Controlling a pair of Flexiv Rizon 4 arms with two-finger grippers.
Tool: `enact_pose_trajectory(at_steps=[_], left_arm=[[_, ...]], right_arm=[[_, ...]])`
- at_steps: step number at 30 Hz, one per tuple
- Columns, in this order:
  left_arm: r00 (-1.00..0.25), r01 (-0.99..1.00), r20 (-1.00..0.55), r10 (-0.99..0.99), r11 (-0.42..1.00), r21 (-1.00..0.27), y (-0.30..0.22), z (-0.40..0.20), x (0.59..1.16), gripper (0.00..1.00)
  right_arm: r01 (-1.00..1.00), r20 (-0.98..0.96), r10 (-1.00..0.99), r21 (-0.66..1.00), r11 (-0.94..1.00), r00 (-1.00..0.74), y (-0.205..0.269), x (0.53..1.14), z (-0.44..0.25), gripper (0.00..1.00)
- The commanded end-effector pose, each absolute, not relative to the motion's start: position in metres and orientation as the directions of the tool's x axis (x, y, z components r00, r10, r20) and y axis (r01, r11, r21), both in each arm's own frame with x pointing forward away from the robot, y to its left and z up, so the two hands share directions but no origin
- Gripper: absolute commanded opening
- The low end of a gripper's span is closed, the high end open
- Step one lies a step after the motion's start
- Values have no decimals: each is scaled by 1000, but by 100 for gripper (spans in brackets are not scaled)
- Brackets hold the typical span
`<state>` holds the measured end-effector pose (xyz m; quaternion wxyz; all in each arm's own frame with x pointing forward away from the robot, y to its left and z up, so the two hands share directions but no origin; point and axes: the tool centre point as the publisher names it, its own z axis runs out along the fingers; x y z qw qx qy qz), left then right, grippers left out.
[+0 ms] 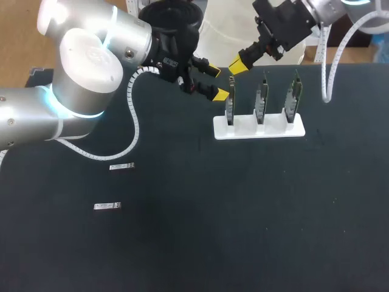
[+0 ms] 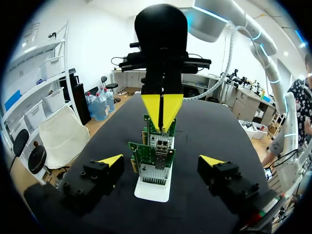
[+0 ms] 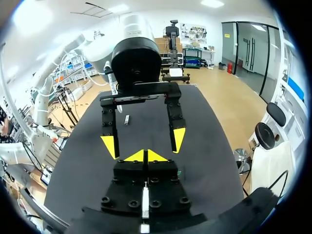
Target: Pick up the optical module with the left hand, and insert it into the network port with the right hand.
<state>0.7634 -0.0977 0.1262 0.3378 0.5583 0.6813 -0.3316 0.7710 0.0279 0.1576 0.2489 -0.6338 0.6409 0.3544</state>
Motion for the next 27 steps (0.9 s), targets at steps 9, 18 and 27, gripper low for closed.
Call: enact_pose_trajectory(at_steps=[9,18,27], left_arm=[[-150,985,-827,541,156,-77,-99,127,765,100],[-150,985,-827,541,156,-77,-99,127,765,100],[-150,985,-827,541,156,-77,-99,127,765,100]], right_arm=[[-985,-767,-636,161,-56,-89,30,773,151,0],[-983,-760,-640,177,-43,-109,27,771,146,0],[-981,-760,-638,190,-40,-121,30,769,142,0]])
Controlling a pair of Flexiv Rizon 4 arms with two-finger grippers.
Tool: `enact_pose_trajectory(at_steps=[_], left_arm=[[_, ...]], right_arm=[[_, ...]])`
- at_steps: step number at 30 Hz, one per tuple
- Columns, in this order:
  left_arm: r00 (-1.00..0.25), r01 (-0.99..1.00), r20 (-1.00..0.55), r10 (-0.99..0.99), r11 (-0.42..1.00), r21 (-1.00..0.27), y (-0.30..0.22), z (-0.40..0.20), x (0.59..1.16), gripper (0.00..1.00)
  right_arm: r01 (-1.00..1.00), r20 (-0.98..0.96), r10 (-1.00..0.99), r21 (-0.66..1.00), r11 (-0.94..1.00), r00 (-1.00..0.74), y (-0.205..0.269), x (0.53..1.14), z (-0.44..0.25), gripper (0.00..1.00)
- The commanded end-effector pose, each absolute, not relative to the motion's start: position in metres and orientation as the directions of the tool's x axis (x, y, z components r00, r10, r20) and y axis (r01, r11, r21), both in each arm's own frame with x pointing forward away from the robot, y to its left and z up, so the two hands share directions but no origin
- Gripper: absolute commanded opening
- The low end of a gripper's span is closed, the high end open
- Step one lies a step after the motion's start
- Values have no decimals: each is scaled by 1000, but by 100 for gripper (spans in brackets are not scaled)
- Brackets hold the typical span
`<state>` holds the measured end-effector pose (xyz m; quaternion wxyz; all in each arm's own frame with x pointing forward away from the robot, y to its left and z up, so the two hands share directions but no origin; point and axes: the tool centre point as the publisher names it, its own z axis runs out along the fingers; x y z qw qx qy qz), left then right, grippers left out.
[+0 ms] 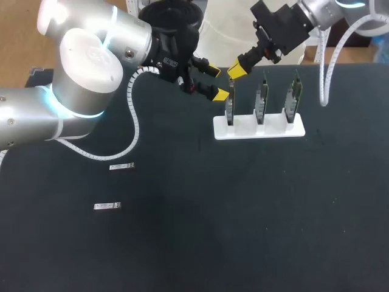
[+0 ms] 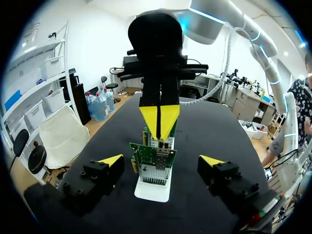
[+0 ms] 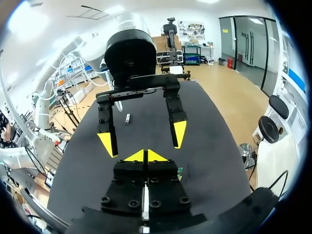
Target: Pick up the optical module with the left hand, and insert it into the network port with the right hand.
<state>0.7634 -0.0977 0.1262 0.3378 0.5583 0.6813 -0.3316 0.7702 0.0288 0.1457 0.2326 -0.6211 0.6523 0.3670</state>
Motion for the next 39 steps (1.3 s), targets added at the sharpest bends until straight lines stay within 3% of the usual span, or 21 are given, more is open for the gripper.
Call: enact_pose_trajectory(at_steps=[1,22,39], left_arm=[[-150,985,-827,541,156,-77,-99,127,765,100],[-150,985,-827,541,156,-77,-99,127,765,100],[-150,985,-827,541,156,-77,-99,127,765,100]], right_arm=[[-981,-759,-640,192,-40,-122,31,769,142,0],[-986,-795,-601,151,-70,-79,22,756,168,0],[-990,-779,-622,135,-36,-84,-37,754,168,0]])
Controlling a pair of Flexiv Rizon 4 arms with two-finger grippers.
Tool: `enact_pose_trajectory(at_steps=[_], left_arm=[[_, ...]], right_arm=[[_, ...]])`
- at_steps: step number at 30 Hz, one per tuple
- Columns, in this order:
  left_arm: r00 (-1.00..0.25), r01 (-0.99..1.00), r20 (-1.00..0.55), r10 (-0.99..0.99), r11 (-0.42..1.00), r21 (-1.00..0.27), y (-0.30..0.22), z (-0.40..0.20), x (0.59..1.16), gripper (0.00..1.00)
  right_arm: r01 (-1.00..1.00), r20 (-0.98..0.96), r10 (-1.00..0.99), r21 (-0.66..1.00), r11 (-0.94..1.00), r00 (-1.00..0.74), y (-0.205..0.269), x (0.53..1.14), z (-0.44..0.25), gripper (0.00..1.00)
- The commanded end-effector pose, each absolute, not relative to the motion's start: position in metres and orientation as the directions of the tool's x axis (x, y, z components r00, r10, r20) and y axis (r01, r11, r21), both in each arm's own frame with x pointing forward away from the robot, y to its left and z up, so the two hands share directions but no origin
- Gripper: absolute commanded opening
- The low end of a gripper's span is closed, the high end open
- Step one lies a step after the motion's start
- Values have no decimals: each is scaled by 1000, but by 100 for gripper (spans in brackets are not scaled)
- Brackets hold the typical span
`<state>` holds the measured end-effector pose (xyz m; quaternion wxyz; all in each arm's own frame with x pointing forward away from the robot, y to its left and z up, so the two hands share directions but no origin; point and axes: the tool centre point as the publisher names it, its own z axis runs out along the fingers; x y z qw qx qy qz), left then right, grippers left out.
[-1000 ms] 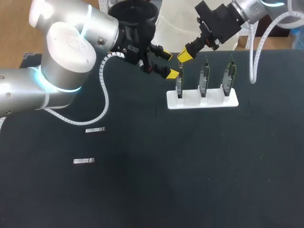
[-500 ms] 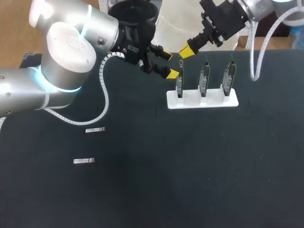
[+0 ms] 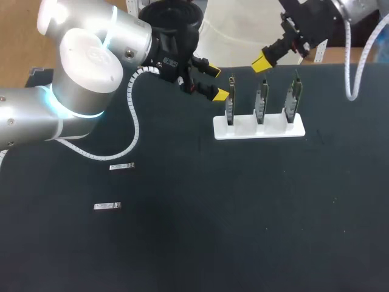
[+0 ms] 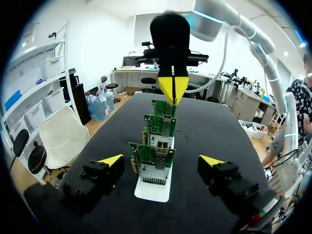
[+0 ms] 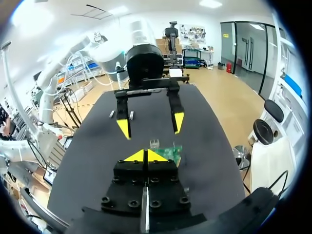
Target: Pick up the optical module with the left hand, and insert it into the network port with the right hand.
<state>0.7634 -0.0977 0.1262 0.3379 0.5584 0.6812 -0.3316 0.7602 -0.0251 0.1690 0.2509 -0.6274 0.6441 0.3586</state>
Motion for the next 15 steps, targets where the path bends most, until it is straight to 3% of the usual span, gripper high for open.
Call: enact_pose_trajectory(at_steps=[1,15], left_arm=[[-150,985,-827,541,156,-77,-99,127,765,100],[-150,985,-827,541,156,-77,-99,127,765,100]], right_arm=[[-990,-778,-623,135,-38,-83,-40,755,168,0],[-987,-774,-629,144,-66,-71,-71,763,161,0]])
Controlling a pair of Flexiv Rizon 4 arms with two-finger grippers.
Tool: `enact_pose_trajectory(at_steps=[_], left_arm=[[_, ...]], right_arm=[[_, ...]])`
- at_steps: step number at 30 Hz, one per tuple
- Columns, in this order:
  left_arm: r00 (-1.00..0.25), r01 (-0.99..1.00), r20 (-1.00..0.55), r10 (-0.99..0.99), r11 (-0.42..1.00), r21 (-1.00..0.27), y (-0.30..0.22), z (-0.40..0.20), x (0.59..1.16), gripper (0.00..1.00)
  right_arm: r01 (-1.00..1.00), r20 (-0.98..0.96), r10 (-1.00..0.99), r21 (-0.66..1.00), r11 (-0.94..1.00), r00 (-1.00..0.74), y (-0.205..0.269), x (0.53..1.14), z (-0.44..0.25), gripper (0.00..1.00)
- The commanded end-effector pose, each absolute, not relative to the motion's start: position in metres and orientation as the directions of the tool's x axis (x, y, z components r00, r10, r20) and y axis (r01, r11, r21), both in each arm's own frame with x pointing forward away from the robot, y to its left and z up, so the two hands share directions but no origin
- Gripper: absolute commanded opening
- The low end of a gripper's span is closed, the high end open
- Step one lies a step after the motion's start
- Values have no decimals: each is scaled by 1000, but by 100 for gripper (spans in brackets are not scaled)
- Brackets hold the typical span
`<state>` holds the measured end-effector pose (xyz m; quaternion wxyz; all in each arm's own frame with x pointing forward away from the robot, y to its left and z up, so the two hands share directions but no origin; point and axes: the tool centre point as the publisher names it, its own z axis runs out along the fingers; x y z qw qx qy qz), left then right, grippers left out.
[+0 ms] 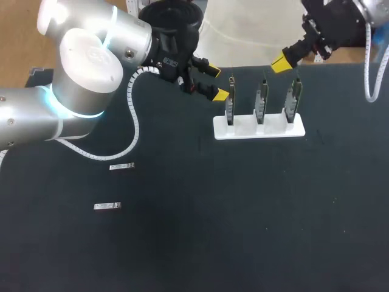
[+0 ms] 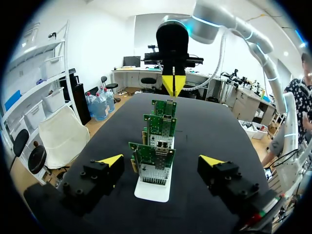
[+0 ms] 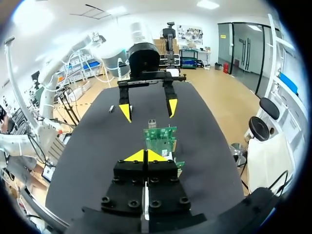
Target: Pick up the optical module with the left hand, and insert it into the network port with the right hand.
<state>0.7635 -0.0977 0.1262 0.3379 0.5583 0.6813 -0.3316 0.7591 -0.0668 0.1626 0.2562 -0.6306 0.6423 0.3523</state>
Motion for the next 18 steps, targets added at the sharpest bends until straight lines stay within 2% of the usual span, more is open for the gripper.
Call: enact_pose_trajectory(at_steps=[1,18], left_arm=[[-150,985,-827,541,156,-77,-99,127,765,100],[-150,985,-827,541,156,-77,-99,127,765,100]], right_arm=[[-988,-774,-629,143,-62,-73,-73,763,160,0],[-987,-772,-632,148,-64,-74,-76,763,154,0]])
